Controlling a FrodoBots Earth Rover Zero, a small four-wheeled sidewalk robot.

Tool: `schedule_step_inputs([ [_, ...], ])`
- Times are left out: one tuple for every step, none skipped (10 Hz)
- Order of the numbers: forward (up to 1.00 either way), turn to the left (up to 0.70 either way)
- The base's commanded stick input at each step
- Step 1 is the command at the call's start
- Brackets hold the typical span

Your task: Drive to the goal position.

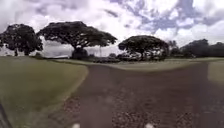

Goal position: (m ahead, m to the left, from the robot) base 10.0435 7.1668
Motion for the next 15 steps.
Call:
schedule_step_inputs([
  [0.70,0.00],
  [0.70,0.00],
  [0.70,0.00],
  [0.70,0.00],
  [0.70,0.00],
  [0.70,0.00],
  [0.70,0.00],
  [0.70,0.00],
  [0.70,0.00],
  [0.70,0.00],
  [0.70,0.00],
  [0.70,0.00],
  [0.70,0.00],
  [0.70,0.00],
  [0.70,0.00],
])
